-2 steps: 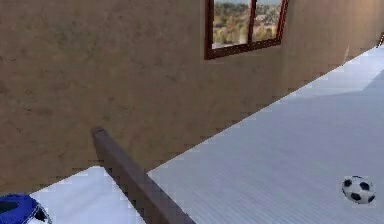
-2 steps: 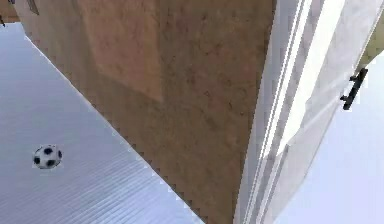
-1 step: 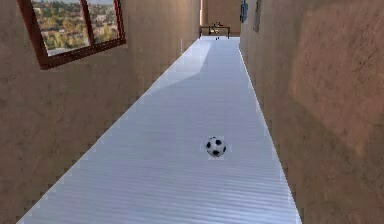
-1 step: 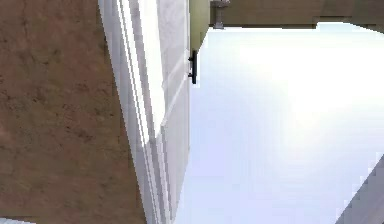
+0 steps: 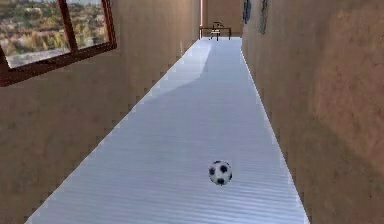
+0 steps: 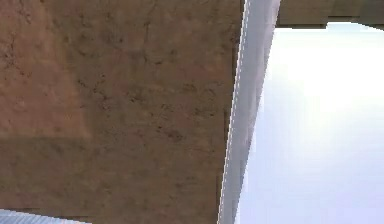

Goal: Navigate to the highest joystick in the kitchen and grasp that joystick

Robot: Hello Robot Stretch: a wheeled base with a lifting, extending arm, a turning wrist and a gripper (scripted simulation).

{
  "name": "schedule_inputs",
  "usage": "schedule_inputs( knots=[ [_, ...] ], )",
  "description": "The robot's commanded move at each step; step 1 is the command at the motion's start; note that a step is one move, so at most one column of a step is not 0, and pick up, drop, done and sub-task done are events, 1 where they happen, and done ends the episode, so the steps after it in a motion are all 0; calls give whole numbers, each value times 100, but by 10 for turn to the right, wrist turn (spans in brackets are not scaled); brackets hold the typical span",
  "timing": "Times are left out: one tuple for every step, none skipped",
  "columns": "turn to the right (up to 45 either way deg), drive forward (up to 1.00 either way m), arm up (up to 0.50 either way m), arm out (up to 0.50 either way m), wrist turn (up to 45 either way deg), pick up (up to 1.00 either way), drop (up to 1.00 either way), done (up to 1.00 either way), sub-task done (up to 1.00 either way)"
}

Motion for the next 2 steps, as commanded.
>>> schedule_inputs(
  knots=[
    [-180,0,0,0,0,0,0,0,0],
    [0,90,0,0,0,0,0,0,0]
  ],
)
